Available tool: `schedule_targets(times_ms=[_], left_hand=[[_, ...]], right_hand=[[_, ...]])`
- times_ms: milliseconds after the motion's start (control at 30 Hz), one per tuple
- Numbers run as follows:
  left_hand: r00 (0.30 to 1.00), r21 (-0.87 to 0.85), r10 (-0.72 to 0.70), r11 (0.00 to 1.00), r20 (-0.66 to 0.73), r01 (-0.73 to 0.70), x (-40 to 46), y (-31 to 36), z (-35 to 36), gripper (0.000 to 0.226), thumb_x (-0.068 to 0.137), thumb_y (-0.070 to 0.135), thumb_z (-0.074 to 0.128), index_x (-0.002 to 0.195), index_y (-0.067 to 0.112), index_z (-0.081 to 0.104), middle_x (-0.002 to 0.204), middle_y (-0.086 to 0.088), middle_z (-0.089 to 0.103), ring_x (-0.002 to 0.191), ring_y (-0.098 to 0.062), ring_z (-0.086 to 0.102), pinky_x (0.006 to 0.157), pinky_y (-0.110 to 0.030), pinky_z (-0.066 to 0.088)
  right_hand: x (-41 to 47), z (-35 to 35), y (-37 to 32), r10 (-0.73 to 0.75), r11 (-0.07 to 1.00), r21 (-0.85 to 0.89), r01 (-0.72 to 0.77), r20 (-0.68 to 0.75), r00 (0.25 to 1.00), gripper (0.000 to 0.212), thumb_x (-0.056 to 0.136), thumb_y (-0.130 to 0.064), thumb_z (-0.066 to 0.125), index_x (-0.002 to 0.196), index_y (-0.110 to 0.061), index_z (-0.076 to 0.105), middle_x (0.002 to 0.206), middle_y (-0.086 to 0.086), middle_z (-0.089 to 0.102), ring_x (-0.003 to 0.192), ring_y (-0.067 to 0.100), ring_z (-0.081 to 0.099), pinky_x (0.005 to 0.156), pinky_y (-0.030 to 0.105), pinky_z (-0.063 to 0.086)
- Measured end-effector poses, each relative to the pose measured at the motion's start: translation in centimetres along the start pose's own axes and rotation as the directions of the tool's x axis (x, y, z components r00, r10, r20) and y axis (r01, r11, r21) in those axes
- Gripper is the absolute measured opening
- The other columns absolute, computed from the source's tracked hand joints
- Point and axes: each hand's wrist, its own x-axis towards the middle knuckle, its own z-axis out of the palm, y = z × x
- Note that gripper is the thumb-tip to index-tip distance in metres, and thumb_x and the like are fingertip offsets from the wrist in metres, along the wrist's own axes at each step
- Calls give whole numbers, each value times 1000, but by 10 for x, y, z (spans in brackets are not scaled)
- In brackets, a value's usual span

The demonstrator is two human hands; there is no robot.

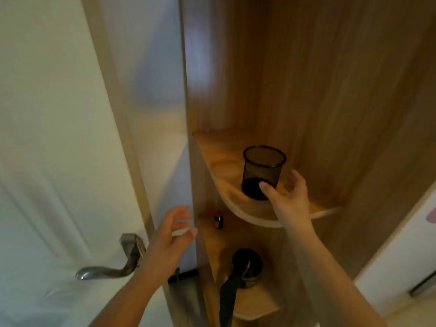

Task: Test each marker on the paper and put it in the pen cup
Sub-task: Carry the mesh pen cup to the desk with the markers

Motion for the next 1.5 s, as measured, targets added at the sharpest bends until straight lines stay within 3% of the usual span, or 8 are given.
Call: schedule_targets(times_ms=[467, 700, 1000, 1133, 1200, 1300, 1400, 1500], left_hand=[[995, -170, 30, 985, 99, -12, -3, 19, 2, 57, 77, 40, 52, 126, 52, 25, 134, 12, 42, 122, -11, 45, 101, -34, 38], [993, -138, 46, 990, 112, -30, -25, 2, -10, 53, 79, 41, 52, 121, 64, 30, 132, 24, 43, 118, 0, 47, 88, -20, 41], [987, -80, -140, 986, 80, 146, -99, -48, -17, 56, 77, 49, 62, 120, 62, 28, 126, 31, 44, 114, 8, 48, 77, -12, 44], [952, -70, -302, 950, 37, 304, -145, -79, -21, 55, 77, 35, 54, 127, 44, 31, 132, 14, 46, 117, -6, 49, 83, -15, 41], [924, -62, -382, 923, -22, 380, -171, -94, -22, 52, 83, 24, 56, 128, 40, 34, 132, 10, 47, 117, -9, 50, 82, -15, 41], [857, -47, -495, 868, -146, 494, -218, -108, -19, 52, 84, 26, 58, 128, 41, 36, 128, 12, 50, 114, -6, 52, 82, -16, 41], [760, -73, -569, 812, -312, 578, -274, -108, -6, 50, 82, 33, 59, 125, 45, 36, 123, 16, 51, 111, -3, 52, 81, -14, 40], [608, -172, -628, 751, -487, 638, -339, -98, 19, 50, 84, 36, 57, 127, 45, 34, 120, 21, 50, 106, 3, 51, 79, -12, 39]], right_hand=[[26, 30, -16, -109, 991, -76, 110, 10, 994, 88, 65, -30, 81, 136, -13, 32, 131, 2, 47, 123, 21, 44, 101, 38, 42], [-72, 15, -23, -306, 952, 46, 303, 105, 946, 79, 53, -54, 75, 120, -39, 37, 113, -26, 49, 106, -7, 48, 80, 2, 38], [-167, 20, 91, 3, 982, -178, 66, 363, 932, 84, 55, -45, 80, 126, -27, 38, 119, -12, 52, 110, 4, 48, 88, 16, 42], [-179, 22, 139, 170, 968, -242, -74, 408, 897, 72, 54, -36, 83, 112, -33, 40, 106, -14, 54, 103, 9, 53, 79, 16, 43], [-184, 23, 158, 197, 966, -243, -86, 478, 856, 73, 55, -33, 83, 112, -36, 38, 105, -15, 54, 102, 9, 54, 75, 11, 39], [-193, 25, 182, 209, 962, -272, -34, 644, 736, 75, 54, -38, 81, 114, -34, 37, 114, -9, 55, 108, 13, 53, 86, 25, 45], [-202, 26, 200, 191, 953, -287, 94, 814, 549, 89, 52, -43, 79, 128, -23, 37, 126, -5, 52, 117, 14, 48, 100, 37, 43], [-218, 26, 211, 183, 944, -264, 200, 919, 350, 94, 55, -36, 83, 134, -18, 35, 131, -4, 49, 120, 13, 45, 100, 30, 40]])
